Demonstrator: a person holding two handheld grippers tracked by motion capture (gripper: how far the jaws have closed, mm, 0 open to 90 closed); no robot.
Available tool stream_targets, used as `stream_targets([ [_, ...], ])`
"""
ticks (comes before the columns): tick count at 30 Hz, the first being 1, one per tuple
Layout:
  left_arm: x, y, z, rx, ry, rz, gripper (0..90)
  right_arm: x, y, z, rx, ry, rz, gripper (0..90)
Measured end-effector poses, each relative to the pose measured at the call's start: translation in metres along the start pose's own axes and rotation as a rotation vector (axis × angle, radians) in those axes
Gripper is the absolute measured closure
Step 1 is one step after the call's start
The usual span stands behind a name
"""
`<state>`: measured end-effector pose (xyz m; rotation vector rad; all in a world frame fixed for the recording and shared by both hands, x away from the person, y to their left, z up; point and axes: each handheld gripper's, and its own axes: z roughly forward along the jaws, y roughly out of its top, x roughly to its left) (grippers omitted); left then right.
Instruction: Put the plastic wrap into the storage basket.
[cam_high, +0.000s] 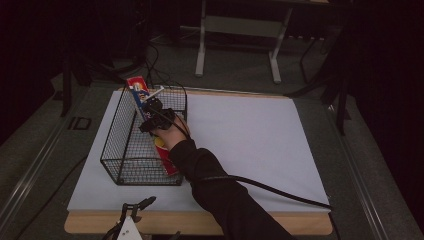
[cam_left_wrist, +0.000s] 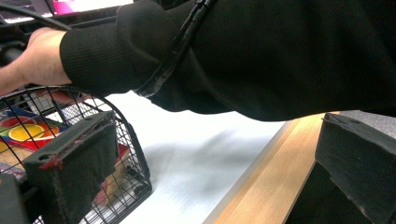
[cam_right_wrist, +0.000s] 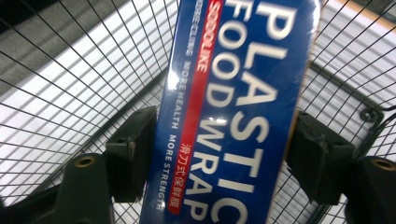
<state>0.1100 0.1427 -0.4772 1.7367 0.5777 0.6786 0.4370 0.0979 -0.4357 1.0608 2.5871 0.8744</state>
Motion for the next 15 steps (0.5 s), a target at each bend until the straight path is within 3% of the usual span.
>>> stream_targets([
  [4, 0.000, 0.000, 0.000, 0.002, -0.001, -0.001, 0.1, -0.006, 0.003, -0.010, -0.014, 0.028, 0.002, 22.1],
  [5, 0.000, 0.000, 0.001, 0.004, -0.002, -0.001, 0.1, -0.010, 0.003, -0.014, -0.010, 0.042, 0.003, 13.5],
  [8, 0.000, 0.000, 0.001, 0.003, -0.002, -0.002, 0.1, -0.011, 0.003, -0.017, 0.003, 0.048, -0.017, 12.2],
  [15, 0.000, -0.001, 0.002, 0.010, -0.004, -0.004, 0.1, -0.020, 0.000, -0.044, -0.039, 0.052, -0.061, 13.7],
])
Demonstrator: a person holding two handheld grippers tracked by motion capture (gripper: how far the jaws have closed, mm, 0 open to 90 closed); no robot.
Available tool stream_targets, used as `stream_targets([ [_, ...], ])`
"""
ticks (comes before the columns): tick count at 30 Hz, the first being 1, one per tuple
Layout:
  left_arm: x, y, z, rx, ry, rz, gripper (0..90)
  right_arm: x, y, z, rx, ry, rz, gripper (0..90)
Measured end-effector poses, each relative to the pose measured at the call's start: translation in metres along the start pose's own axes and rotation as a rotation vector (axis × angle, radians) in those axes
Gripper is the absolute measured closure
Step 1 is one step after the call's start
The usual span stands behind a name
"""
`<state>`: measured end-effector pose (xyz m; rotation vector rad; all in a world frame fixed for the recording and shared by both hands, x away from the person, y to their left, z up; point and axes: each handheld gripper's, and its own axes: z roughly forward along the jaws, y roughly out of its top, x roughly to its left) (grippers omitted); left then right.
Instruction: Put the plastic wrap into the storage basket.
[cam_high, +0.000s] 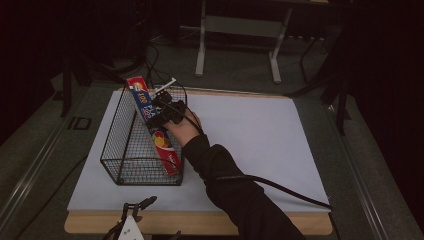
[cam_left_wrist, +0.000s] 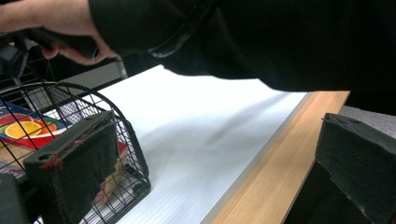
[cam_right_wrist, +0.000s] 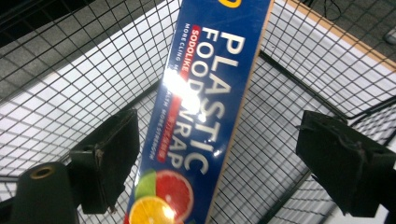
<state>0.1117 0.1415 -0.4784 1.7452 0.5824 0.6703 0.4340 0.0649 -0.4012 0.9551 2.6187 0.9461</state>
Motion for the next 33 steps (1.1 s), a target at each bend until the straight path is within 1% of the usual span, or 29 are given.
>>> stream_targets([
  [2, 0.000, 0.000, 0.001, 0.002, 0.000, -0.001, 0.1, -0.001, -0.001, -0.002, -0.005, 0.004, 0.001, 13.7],
  [5, -0.001, 0.000, 0.001, 0.005, 0.000, 0.002, 0.1, -0.008, -0.005, -0.009, -0.011, 0.020, 0.000, 14.0],
  [6, 0.000, 0.000, 0.001, 0.007, -0.001, 0.004, 0.1, -0.011, -0.008, -0.013, -0.022, 0.018, -0.008, 14.0],
  [8, 0.000, 0.000, 0.002, 0.009, -0.001, 0.003, 0.1, -0.012, -0.010, -0.015, -0.029, 0.017, -0.012, 14.1],
  [10, 0.000, 0.000, 0.002, 0.009, -0.004, 0.001, 0.1, -0.017, -0.018, -0.023, -0.040, 0.018, -0.020, 15.6],
  [12, 0.000, 0.000, 0.003, 0.008, -0.005, 0.000, 0.1, -0.019, -0.020, -0.024, -0.038, 0.022, -0.021, 15.6],
  [14, 0.000, 0.000, 0.004, 0.012, -0.007, -0.001, 0.1, -0.022, -0.024, -0.029, -0.041, 0.010, -0.019, 15.8],
  [16, 0.000, 0.000, 0.004, 0.012, -0.008, 0.001, 0.1, -0.028, -0.031, -0.038, -0.057, 0.009, -0.035, 15.8],
  [17, 0.000, 0.000, 0.004, 0.014, -0.009, 0.001, 0.1, -0.028, -0.031, -0.038, -0.057, 0.009, -0.035, 15.8],
  [18, 0.000, -0.001, 0.005, 0.017, -0.010, 0.000, 0.1, -0.030, -0.033, -0.042, -0.066, 0.008, -0.038, 15.8],
  [20, 0.000, -0.001, 0.005, 0.018, -0.009, 0.001, 0.1, -0.034, -0.036, -0.049, -0.079, 0.006, -0.034, 15.8],
  [22, 0.001, -0.001, 0.005, 0.016, -0.009, -0.001, 0.1, -0.040, -0.041, -0.059, -0.098, -0.009, -0.027, 15.8],
  [23, 0.001, -0.001, 0.005, 0.016, -0.009, -0.001, 0.1, -0.040, -0.041, -0.059, -0.098, -0.009, -0.027, 15.8],
  [26, 0.000, -0.001, 0.005, 0.017, -0.009, 0.003, 0.1, -0.046, -0.047, -0.067, -0.097, -0.008, -0.028, 15.8],
  [29, 0.000, -0.001, 0.005, 0.018, -0.010, 0.004, 0.1, -0.051, -0.055, -0.076, -0.113, -0.018, -0.034, 15.9],
  [30, 0.000, -0.001, 0.005, 0.017, -0.009, 0.001, 0.1, -0.056, -0.060, -0.083, -0.125, -0.018, -0.029, 16.1],
  [31, 0.000, -0.001, 0.005, 0.017, -0.009, 0.001, 0.1, -0.056, -0.060, -0.083, -0.125, -0.018, -0.029, 16.1],
  [32, 0.000, -0.001, 0.005, 0.019, -0.011, -0.001, 0.1, -0.060, -0.065, -0.088, -0.140, -0.023, -0.021, 16.5],
  [33, 0.000, -0.001, 0.005, 0.020, -0.010, 0.002, 0.1, -0.060, -0.065, -0.088, -0.140, -0.023, -0.021, 16.5],
])
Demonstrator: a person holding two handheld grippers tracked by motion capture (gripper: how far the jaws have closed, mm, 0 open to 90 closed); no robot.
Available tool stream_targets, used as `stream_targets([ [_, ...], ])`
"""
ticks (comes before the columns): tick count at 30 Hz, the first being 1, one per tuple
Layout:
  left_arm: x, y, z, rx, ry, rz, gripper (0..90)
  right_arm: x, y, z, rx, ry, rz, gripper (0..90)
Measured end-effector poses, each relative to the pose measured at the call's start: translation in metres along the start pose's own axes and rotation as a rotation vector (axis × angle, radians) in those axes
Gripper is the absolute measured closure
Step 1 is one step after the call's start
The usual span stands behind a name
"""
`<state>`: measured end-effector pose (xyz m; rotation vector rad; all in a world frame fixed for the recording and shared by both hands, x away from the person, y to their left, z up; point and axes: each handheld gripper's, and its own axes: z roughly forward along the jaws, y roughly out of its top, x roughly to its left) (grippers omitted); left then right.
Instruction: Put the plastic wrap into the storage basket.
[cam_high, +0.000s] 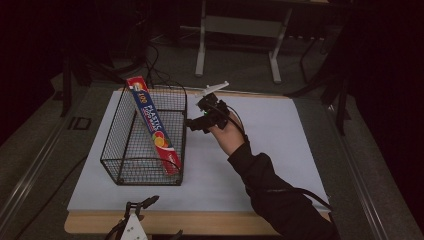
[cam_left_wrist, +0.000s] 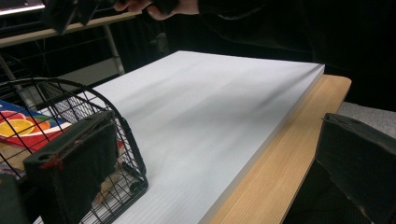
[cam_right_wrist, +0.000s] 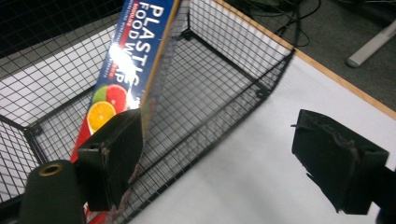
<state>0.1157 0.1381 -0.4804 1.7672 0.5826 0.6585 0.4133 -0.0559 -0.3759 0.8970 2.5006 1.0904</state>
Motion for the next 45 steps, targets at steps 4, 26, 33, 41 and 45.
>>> stream_targets([
  [4, -0.001, 0.000, 0.000, -0.002, 0.001, 0.007, 0.1, -0.007, -0.011, -0.010, -0.003, -0.008, -0.008, 16.5],
  [26, -0.002, 0.000, 0.002, 0.005, 0.001, 0.007, 0.1, -0.032, -0.103, -0.048, -0.034, 0.010, 0.054, 16.4],
  [33, -0.002, 0.000, 0.003, 0.006, 0.001, 0.005, 0.1, -0.034, -0.129, -0.058, -0.042, 0.000, 0.046, 16.4],
  [41, -0.002, 0.000, 0.003, 0.006, 0.000, 0.006, 0.1, -0.036, -0.159, -0.073, -0.034, -0.002, 0.067, 16.4],
  [45, -0.002, 0.000, 0.003, 0.008, 0.000, 0.008, 0.1, -0.036, -0.172, -0.077, -0.020, -0.001, 0.082, 16.4],
])
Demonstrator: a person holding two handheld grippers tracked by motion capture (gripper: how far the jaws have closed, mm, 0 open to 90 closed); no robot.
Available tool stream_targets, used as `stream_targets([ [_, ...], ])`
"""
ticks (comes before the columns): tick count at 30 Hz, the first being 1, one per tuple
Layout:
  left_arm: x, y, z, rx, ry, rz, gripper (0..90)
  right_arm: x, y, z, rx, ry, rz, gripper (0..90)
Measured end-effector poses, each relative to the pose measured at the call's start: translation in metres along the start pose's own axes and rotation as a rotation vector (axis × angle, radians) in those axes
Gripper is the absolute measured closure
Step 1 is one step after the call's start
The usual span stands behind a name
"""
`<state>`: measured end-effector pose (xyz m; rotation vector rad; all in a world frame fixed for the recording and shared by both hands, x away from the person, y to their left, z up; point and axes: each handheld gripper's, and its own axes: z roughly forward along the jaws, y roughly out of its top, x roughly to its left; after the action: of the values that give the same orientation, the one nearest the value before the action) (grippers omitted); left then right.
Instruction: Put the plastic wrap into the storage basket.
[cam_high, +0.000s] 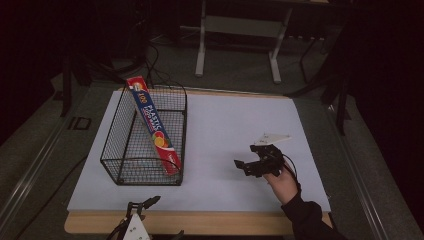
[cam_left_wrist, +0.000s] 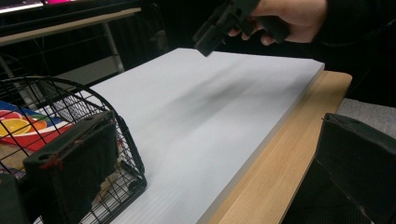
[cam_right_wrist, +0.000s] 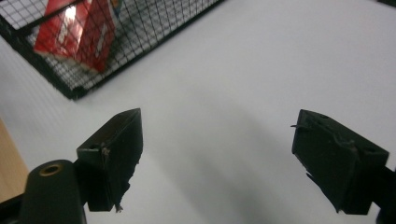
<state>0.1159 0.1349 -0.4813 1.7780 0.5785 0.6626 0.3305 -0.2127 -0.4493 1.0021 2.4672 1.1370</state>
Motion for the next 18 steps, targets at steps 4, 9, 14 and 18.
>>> stream_targets([
  [4, 0.000, 0.000, 0.000, 0.000, 0.000, 0.001, 0.1, 0.001, -0.009, -0.003, 0.004, 0.000, 0.004, 16.4],
  [9, 0.000, 0.000, 0.000, 0.004, -0.002, 0.001, 0.1, 0.003, -0.028, -0.007, -0.001, -0.006, -0.001, 16.3],
  [14, -0.001, 0.000, 0.000, 0.007, -0.004, 0.006, 0.1, -0.002, -0.048, -0.010, -0.003, -0.026, 0.017, 16.3],
  [18, -0.001, 0.000, 0.000, 0.005, -0.004, 0.008, 0.1, -0.004, -0.050, -0.008, 0.001, -0.037, 0.009, 16.3],
])
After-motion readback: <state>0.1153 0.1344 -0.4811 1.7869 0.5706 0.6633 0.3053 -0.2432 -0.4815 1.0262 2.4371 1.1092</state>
